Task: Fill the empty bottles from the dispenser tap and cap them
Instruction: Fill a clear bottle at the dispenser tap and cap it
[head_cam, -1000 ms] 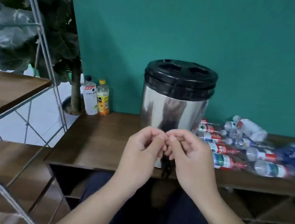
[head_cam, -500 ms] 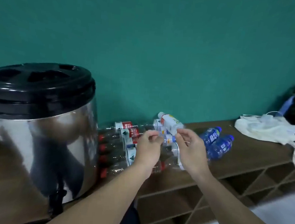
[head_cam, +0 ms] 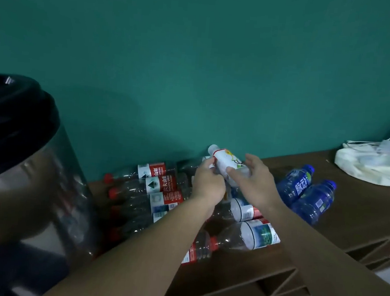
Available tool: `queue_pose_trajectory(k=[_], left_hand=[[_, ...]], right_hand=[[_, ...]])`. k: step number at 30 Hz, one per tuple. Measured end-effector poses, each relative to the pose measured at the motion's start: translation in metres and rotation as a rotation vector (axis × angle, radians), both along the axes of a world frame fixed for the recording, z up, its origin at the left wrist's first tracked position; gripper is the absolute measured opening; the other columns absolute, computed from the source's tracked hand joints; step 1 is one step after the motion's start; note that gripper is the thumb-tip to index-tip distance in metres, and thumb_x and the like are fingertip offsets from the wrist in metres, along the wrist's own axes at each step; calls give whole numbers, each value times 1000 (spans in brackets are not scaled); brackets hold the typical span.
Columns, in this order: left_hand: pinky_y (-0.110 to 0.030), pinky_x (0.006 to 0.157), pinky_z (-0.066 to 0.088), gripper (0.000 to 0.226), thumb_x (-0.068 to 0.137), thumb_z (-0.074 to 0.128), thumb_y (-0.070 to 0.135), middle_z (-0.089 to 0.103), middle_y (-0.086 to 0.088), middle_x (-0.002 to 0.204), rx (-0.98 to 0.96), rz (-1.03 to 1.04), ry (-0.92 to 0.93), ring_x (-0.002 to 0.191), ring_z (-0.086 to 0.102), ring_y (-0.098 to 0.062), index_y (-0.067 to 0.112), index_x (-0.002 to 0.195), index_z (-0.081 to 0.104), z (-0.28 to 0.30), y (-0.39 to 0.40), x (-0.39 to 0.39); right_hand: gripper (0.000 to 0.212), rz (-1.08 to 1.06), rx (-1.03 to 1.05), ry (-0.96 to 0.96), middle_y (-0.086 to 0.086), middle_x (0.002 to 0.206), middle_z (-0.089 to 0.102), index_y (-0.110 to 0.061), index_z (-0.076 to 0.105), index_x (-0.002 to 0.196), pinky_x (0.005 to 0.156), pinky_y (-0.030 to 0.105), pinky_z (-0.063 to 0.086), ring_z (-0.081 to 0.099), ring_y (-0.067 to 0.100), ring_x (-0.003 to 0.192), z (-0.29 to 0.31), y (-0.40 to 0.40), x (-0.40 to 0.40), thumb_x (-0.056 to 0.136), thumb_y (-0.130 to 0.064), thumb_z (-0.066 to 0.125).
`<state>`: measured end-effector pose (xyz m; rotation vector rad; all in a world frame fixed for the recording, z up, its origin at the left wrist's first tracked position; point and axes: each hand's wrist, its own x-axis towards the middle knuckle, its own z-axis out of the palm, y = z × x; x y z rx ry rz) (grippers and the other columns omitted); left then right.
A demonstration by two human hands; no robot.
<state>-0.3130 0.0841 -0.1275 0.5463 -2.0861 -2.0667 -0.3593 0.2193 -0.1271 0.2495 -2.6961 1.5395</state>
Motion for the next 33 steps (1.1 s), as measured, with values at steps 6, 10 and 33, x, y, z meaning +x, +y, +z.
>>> queue_pose_trajectory(k=[6, 10, 33], left_hand=[[-29, 72, 64, 40, 110, 52, -1, 81, -1, 115, 202, 49, -20, 99, 80, -20, 28, 133, 69, -3, 0, -5], [-36, 78, 67, 20, 110, 68, 29, 83, 2, 107, 263, 97, 20, 95, 82, -18, 21, 128, 70, 13, -2, 9], [-32, 84, 64, 61, 84, 96, 40, 76, 15, 112, -233, -20, 349, 99, 76, -6, 39, 130, 56, 83, -69, 313]], right_hand=[[73, -34, 101, 137, 10, 140, 74, -15, 57, 157, 103, 40, 58, 71, 26, 120, -2, -11, 8, 95, -36, 87], [76, -46, -12, 184, -7, 149, 67, -22, 51, 164, 105, 27, 55, 66, 11, 129, 9, -9, 43, 98, -45, 82], [74, 126, 272, 512, -2, 57, 51, -19, 47, 65, 62, 44, 47, 53, 21, 60, 146, -81, 268, 99, -85, 51]])
